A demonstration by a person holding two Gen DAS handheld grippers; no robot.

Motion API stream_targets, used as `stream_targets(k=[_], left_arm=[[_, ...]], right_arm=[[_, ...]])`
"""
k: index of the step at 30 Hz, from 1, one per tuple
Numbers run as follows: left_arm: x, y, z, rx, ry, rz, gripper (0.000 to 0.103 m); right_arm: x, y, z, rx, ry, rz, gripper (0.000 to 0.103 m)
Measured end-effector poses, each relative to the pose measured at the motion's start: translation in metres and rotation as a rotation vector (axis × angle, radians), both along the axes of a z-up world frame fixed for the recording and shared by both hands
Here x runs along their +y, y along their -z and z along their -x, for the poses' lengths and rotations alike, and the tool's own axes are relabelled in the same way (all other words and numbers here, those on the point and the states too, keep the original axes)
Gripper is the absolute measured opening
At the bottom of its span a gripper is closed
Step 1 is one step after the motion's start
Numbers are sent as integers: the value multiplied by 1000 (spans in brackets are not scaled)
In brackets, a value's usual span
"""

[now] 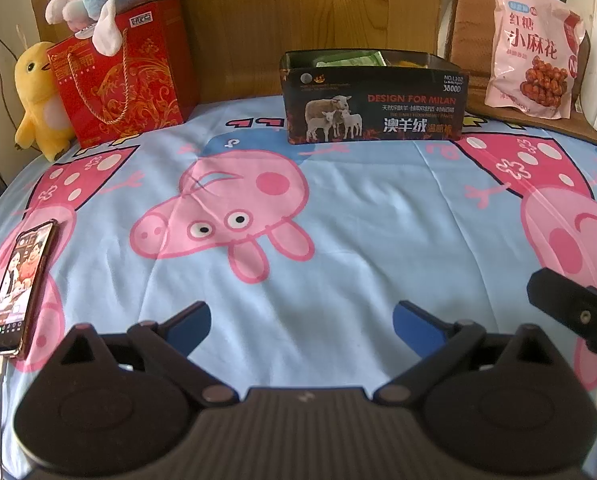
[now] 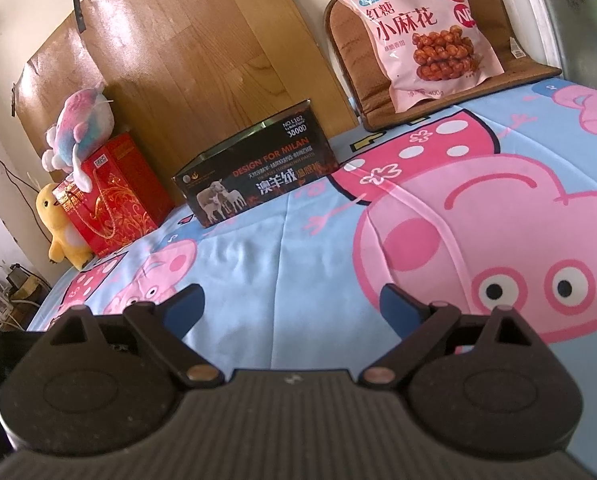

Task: Organize snacks

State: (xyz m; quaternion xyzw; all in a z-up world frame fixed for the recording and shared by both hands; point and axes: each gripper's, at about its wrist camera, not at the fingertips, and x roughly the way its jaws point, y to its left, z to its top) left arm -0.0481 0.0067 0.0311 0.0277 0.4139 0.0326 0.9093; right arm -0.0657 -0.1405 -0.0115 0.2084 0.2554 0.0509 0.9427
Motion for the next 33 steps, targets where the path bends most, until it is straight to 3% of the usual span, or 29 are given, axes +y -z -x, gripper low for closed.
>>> stream_targets(k=[19, 33], left_arm=[[-3, 1, 1, -24, -10, -58, 102], [-3, 5, -1, 11, 13, -15, 102]], right_arm=[[-2, 3, -1, 4, -2, -1, 96], [-2, 4, -1, 6, -4, 0, 96]])
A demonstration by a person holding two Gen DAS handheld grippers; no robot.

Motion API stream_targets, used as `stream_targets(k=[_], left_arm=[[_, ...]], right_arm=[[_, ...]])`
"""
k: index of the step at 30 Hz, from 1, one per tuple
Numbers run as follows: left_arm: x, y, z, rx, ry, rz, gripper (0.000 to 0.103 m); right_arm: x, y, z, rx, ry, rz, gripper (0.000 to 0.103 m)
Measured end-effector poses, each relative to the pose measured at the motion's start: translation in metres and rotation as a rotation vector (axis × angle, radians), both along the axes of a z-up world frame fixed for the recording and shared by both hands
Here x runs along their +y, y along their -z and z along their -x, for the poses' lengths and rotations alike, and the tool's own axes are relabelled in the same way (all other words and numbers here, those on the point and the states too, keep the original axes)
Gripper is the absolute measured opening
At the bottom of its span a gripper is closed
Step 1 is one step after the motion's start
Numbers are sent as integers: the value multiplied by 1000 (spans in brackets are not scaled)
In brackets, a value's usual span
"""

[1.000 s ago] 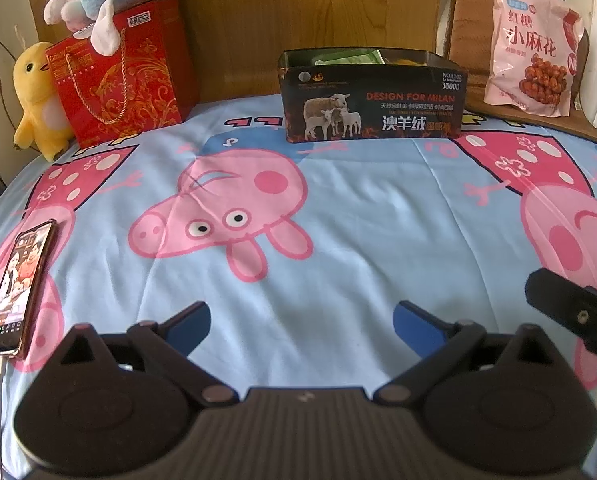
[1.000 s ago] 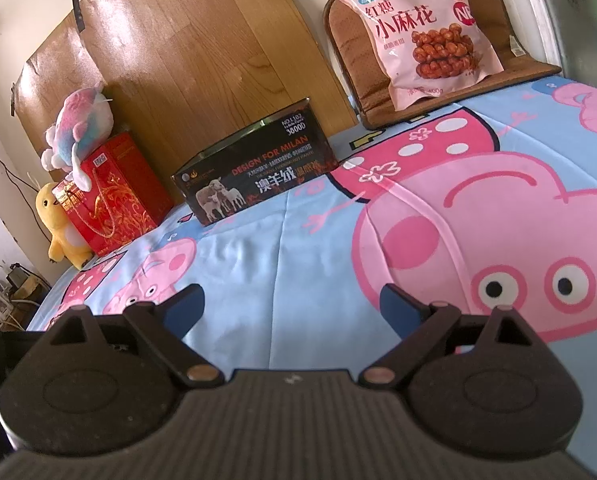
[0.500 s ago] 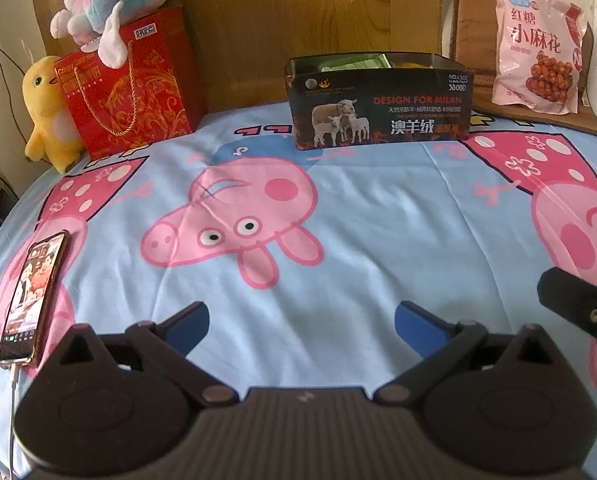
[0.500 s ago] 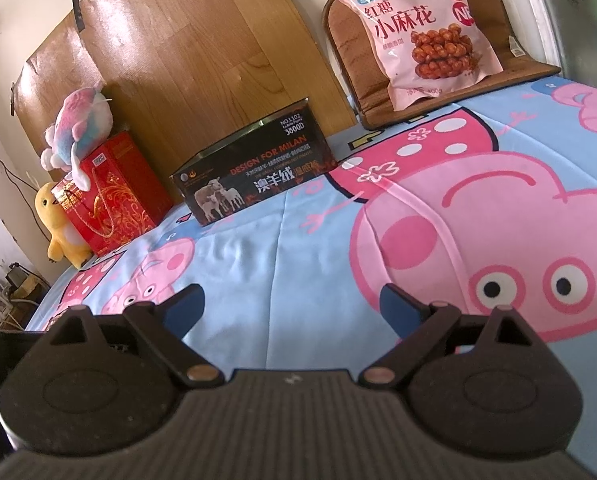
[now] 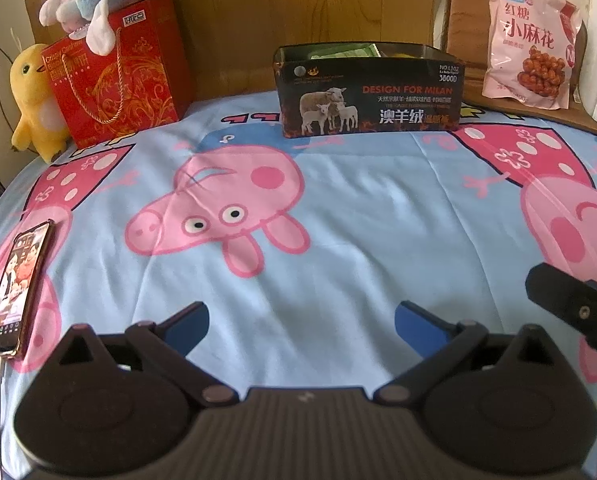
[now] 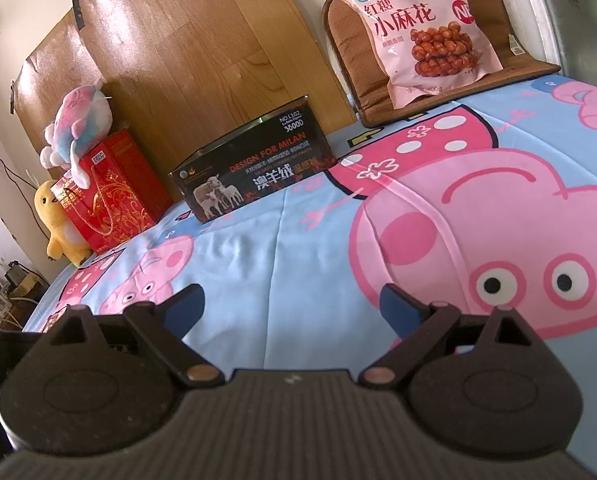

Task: Organize snacks

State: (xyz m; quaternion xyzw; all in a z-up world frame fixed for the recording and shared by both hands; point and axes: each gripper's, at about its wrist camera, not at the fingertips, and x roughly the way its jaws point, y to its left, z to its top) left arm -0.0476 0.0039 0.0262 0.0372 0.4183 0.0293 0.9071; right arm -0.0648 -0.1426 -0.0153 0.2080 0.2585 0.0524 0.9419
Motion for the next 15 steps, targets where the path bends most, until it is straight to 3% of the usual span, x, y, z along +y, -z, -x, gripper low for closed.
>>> stream_targets(k=[15], left_arm=[[-1, -1, -2, 7, -3, -9, 103]], right_arm=[[0, 0, -1, -7, -7, 10, 96]])
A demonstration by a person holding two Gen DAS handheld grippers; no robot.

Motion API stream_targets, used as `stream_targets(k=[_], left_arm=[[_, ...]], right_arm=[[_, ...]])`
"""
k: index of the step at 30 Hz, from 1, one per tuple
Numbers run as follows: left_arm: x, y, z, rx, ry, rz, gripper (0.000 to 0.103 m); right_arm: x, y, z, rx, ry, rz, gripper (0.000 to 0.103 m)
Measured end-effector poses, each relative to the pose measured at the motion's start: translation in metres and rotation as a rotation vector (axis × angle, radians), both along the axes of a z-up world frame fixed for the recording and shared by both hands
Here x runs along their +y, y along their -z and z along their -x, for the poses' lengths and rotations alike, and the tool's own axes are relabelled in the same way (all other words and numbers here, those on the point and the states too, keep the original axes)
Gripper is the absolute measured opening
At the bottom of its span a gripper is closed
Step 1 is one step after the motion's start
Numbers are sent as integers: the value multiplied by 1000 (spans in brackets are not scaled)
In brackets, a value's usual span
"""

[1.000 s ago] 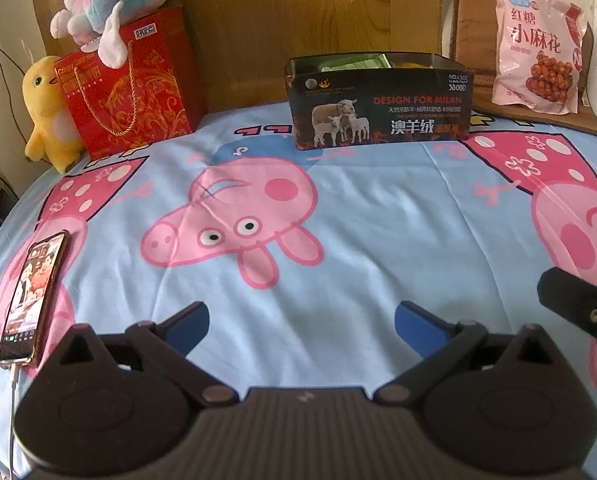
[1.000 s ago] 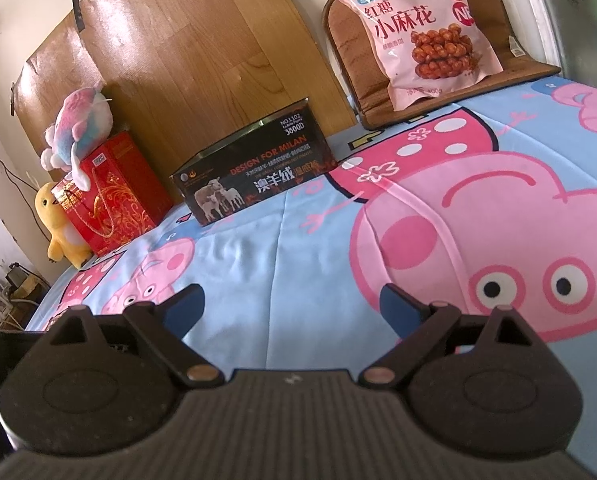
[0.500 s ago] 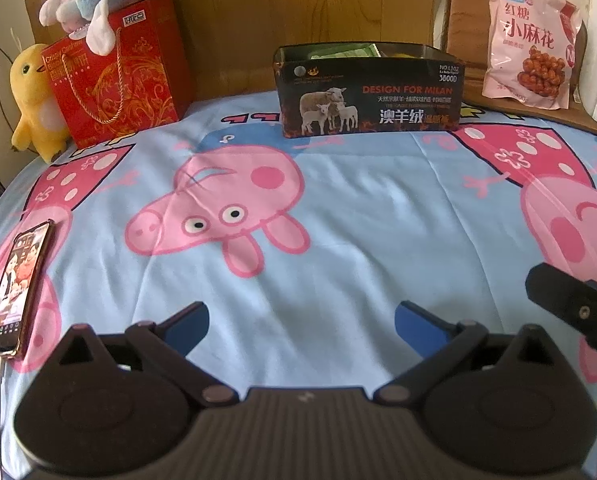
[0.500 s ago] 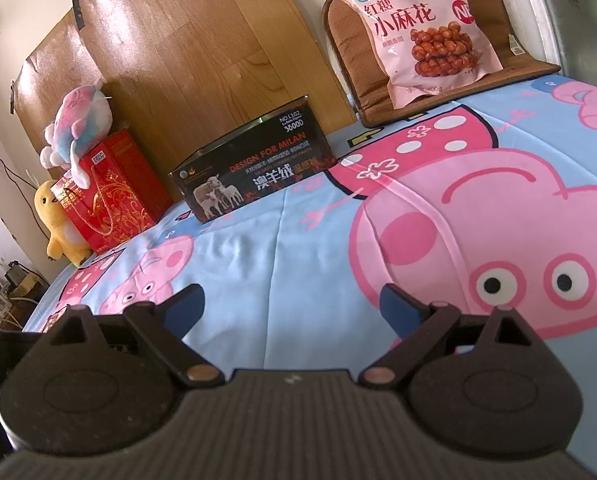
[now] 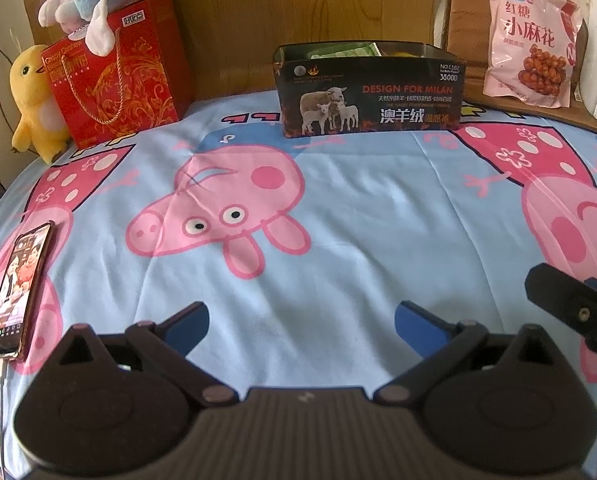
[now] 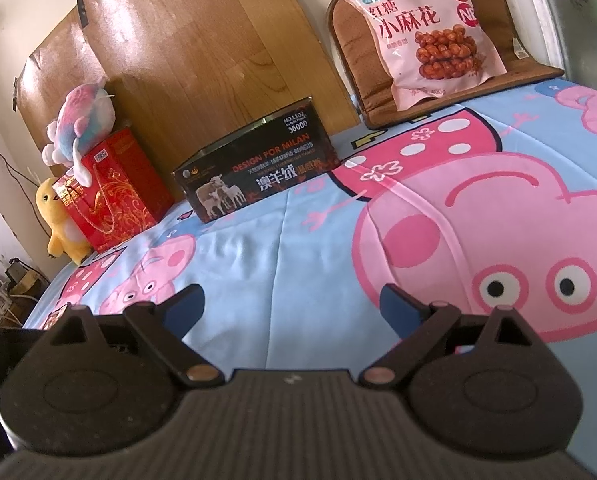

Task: Organize snacks

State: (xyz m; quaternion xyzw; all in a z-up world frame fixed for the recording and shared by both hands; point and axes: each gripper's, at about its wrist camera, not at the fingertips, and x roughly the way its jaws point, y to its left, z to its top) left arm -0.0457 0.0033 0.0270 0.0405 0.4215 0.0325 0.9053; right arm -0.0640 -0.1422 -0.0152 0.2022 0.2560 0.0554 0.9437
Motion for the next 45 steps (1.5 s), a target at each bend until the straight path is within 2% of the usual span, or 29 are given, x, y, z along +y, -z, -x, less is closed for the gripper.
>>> stream_targets(k=[5, 15, 26, 32, 45], left_arm=[[-1, 3, -2, 19, -2, -16, 103], [2, -3, 1, -5, -13, 12, 103], [0, -9, 8, -62, -53, -53, 103], [6, -13, 8, -68, -79, -54, 103], [2, -5, 4, -31, -72, -73, 103]], right_arm=[[-1, 0, 1, -3, 6, 1, 96], [-2, -2, 3, -10, 10, 3, 96], [-3, -3, 7, -22, 8, 2, 96], [-4, -4, 10, -34, 5, -7, 96], [-5, 0, 10, -23, -1, -15, 96]])
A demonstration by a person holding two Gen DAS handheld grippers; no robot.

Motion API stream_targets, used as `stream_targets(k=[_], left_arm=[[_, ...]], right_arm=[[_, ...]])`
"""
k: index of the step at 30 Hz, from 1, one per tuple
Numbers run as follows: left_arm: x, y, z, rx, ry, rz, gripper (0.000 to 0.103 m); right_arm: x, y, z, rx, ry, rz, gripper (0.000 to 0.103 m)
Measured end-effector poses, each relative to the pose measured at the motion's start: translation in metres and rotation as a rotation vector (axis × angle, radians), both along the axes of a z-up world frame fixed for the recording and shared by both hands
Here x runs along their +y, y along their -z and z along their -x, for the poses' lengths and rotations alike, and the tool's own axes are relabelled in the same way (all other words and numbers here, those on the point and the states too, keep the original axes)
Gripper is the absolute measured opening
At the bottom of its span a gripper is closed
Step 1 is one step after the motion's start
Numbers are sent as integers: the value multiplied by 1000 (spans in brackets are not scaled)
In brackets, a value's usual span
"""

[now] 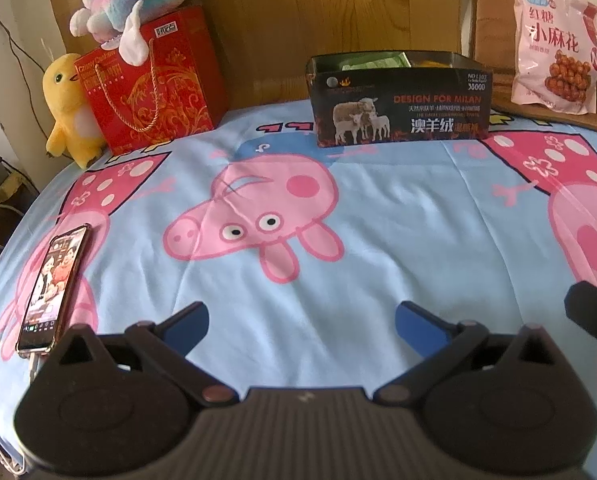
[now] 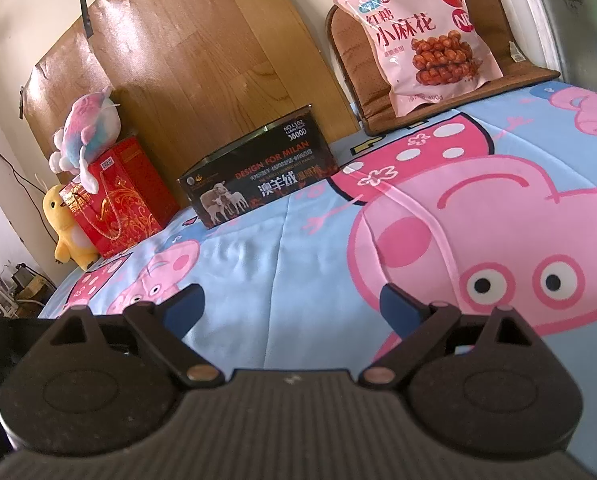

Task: Organize snacks

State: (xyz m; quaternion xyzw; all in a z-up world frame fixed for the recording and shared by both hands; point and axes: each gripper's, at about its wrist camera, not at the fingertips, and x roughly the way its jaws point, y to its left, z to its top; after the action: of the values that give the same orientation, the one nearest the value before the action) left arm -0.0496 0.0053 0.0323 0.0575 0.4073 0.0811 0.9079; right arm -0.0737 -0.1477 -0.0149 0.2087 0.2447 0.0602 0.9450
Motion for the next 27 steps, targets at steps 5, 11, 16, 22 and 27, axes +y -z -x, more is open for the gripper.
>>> stream_targets(k=[5, 11, 16, 22, 27], left_arm=[[-1, 4, -2, 21, 8, 8, 103], [-2, 8, -3, 30, 20, 20, 103], [3, 9, -4, 31, 11, 24, 103], [6, 12, -5, 32, 11, 37, 103], [8, 12, -6, 30, 15, 34, 103]], right_arm=[[-1, 3, 0, 14, 2, -1, 96], [-2, 3, 1, 18, 14, 6, 96], [0, 3, -1, 20, 13, 13, 96], [5, 4, -3, 29, 5, 31, 96], [7, 3, -5, 27, 10, 41, 96]])
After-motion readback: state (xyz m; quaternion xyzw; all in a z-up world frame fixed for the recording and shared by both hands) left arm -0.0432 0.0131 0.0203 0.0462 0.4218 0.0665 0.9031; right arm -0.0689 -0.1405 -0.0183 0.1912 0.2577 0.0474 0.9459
